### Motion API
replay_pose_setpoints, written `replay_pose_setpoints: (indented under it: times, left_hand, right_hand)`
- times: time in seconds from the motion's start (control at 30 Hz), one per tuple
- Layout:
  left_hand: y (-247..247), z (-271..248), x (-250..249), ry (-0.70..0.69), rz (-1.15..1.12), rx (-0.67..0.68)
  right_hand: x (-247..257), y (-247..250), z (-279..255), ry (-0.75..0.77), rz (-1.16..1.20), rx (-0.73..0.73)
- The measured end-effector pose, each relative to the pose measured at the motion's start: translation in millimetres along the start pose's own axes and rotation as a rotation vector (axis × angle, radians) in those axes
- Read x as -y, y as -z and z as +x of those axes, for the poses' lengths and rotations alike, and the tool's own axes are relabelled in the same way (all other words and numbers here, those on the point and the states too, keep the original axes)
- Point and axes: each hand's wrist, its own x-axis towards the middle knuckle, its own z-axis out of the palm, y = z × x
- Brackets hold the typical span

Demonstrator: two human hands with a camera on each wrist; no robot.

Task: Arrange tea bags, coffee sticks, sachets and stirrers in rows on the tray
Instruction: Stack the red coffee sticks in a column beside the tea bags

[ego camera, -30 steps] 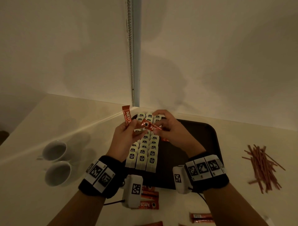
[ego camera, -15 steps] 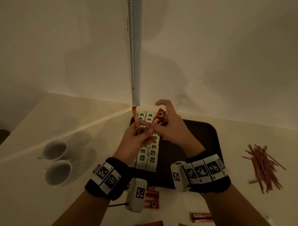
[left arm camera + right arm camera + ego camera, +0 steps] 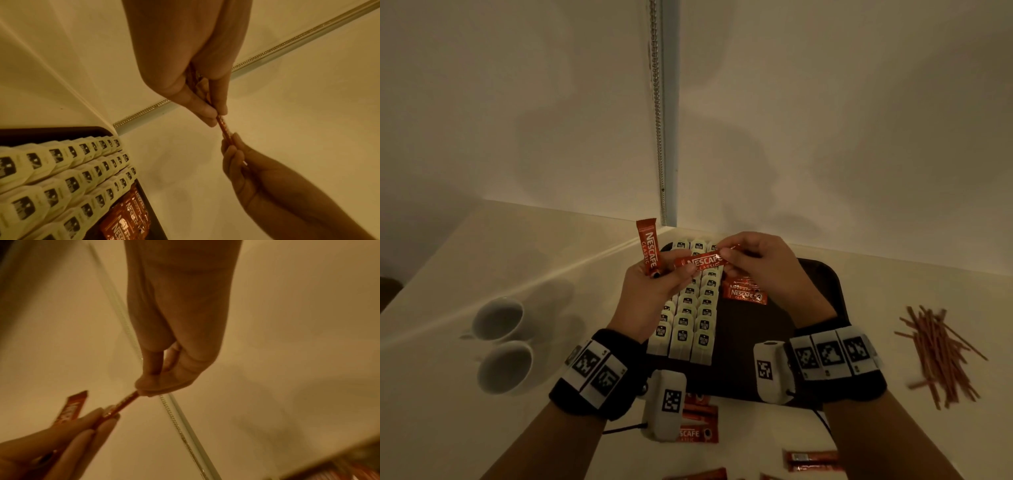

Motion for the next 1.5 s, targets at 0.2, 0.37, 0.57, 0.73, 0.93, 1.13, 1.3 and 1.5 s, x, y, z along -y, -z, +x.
replay_pose_setpoints:
  times: [0.2,0.37,0.57,0.73,0.93,1.13,1.3,1.5]
  left_hand:
    - [3.6,4.2,-0.7,-0.073,0.139,-0.035]
    - [6.8,5.1,2.0,-0.053,0.172,-0.023]
    - [8.2,7.2,2.8,0.049,0.019,-0.048]
    - [17.9,6.5,7.8,0.016,0.145,-0.050]
    - [24.9,10.6,12.3,0.114,0.173,-0.126]
    - [29.5,12.3,12.9,0.167,0.150,-0.111]
    - [27.6,9.4,10.8,0.144,0.302,-0.050]
    - [27.8,9.0,14.8,0.105,0.306,-0.008]
  right_hand:
    - [-17.6,6.5,-3.3,-0.020,-0.010,0.053]
    - [-25.8,16.8,0.0,-0.012,-0.125,0.048]
    - [-55.5,45.3,9.8,-0.029,-0.250,-0.044]
    - [-111.7,63.6,13.8,-0.191,-0.450,-0.074]
    - [-157.0,56.1,10.6,-0.367,-0.449,-0.055]
    - [-172.1,48.6,19.4,-0.380,-0.479,-0.206]
    - [-170.2,46.2,24.6,-0.382,-0.480,-0.251]
    - [-173.6,45.1,25.8,-0.384,-0.495,-0.267]
